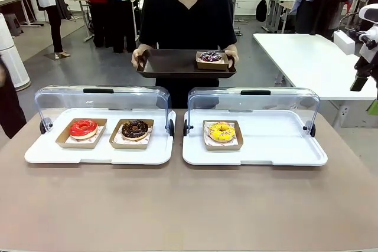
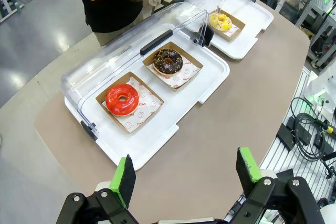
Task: Provide the desired donut to the person.
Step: Pick up and lift the Paper togo box containing the Donut pointed at by the person.
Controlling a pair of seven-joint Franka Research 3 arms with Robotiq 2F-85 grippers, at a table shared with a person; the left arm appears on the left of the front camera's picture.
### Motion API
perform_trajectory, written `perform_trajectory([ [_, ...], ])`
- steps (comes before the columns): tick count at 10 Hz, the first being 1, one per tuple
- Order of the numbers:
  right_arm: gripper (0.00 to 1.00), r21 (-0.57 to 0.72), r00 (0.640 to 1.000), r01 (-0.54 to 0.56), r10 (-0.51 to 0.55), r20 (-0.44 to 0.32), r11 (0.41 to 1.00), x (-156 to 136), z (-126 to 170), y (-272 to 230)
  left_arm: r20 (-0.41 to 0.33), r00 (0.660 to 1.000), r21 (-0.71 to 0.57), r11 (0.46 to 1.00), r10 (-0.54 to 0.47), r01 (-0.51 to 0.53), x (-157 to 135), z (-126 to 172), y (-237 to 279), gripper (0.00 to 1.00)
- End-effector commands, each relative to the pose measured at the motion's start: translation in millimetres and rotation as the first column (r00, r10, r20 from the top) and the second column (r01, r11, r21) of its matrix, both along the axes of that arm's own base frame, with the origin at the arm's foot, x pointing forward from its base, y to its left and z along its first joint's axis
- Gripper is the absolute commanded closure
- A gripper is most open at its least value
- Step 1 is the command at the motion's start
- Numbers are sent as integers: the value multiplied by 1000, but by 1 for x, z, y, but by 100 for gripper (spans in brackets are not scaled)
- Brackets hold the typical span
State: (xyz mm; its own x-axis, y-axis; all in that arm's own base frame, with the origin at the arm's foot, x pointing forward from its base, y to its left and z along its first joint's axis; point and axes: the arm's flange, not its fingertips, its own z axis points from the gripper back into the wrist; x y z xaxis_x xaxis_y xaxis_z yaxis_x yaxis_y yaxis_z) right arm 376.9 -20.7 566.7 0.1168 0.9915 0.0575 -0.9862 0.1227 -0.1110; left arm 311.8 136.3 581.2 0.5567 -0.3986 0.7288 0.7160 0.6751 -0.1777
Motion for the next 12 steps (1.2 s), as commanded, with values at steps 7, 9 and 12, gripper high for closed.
perform_trajectory([
  [7, 0, 196, 999, -31, 34, -13, 980, 6, 0, -32, 5, 1000, -7, 1000, -4, 4, -1, 0, 0, 0],
  [9, 0, 515, 997, -50, 17, 70, 855, 25, -6, -87, 5, 1000, -7, 1000, -4, 4, -1, 0, 0, 0],
  [12, 0, 744, 991, -46, -61, 116, 667, 35, -28, -157, 5, 1000, -7, 1000, -4, 4, -1, 0, 0, 0],
])
